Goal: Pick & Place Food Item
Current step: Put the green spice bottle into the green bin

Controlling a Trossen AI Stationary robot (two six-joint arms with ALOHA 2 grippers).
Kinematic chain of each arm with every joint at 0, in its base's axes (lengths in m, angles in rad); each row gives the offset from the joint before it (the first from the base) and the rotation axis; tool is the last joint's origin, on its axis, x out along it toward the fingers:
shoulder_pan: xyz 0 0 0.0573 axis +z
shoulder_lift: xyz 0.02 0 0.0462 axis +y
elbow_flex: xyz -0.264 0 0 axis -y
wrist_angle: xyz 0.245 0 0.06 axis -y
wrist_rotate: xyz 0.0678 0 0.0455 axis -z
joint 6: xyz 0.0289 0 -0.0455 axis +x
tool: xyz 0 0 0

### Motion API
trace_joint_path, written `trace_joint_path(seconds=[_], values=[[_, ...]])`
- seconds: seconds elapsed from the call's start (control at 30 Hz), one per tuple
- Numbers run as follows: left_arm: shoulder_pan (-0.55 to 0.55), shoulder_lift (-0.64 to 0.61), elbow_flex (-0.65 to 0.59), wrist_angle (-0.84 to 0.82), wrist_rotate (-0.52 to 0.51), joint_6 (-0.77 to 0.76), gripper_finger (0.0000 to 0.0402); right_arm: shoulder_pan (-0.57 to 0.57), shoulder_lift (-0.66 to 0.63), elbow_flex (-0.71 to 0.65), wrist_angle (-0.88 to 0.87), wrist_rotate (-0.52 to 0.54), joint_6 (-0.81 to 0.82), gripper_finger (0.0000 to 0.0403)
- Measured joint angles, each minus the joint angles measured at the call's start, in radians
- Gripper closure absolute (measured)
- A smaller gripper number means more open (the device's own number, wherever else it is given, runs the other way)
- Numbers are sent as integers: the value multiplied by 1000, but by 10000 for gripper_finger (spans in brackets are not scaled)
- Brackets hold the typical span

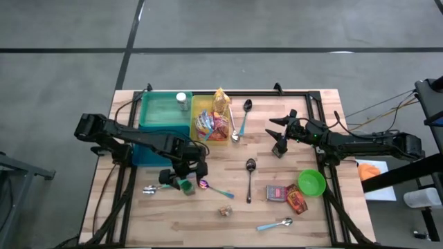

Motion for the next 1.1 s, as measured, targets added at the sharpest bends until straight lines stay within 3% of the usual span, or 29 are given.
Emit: trace_joint_path(seconds=[0.33,1.1], values=[[0,-12,0,53,26,-4,49,0,0,0,0,0,0,156],[0,-196,52,-19,-68,-41,50,0,0,0,-1,0,0,156]])
